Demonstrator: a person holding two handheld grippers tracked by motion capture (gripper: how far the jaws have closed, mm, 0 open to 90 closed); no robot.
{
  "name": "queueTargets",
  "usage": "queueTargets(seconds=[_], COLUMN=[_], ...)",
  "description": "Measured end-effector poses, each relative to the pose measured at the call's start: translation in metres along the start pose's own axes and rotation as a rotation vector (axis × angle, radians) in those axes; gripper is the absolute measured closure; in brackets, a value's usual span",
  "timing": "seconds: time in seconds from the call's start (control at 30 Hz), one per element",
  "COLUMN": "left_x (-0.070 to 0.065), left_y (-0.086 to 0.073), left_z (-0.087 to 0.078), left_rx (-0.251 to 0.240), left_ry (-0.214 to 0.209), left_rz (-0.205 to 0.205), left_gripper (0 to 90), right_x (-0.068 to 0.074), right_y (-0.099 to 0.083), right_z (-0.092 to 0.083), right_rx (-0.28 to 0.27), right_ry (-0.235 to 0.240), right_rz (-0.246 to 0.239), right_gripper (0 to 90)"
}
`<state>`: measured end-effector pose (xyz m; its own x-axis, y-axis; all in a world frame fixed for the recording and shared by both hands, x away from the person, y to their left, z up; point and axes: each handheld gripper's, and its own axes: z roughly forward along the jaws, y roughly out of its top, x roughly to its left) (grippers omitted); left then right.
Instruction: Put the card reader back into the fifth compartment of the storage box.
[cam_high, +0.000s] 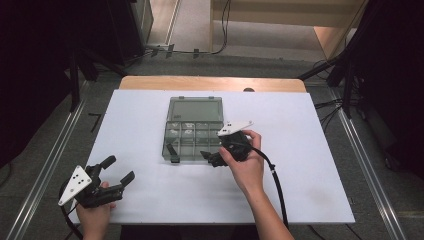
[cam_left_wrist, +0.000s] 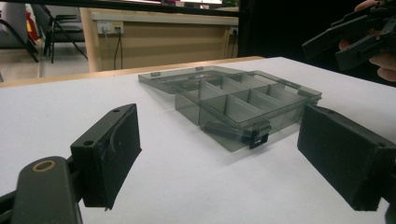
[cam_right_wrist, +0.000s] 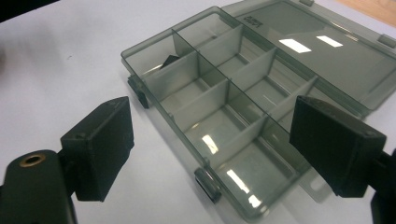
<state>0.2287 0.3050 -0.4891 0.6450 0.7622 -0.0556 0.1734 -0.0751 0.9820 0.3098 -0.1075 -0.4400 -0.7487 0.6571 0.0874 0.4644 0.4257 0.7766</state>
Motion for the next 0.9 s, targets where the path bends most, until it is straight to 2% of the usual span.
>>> queueTargets(seconds=[0.5, 0.9], left_x=[0.0, -0.001], left_y=[0.0, 0.0], left_z=[0.0, 0.0], left_rx=[0.001, 0.002], left_ry=[0.0, 0.001], left_rz=[0.002, 0.006], left_gripper=[13.9, 13.9], right_x=[-0.016, -0.026], right_y=[-0.031, -0.06], right_z=[-0.03, -0.053], right_rx=[-0.031, -0.077], right_ry=[-0.043, -0.089], right_rz=[0.043, 0.053], right_gripper=[12.2, 12.2])
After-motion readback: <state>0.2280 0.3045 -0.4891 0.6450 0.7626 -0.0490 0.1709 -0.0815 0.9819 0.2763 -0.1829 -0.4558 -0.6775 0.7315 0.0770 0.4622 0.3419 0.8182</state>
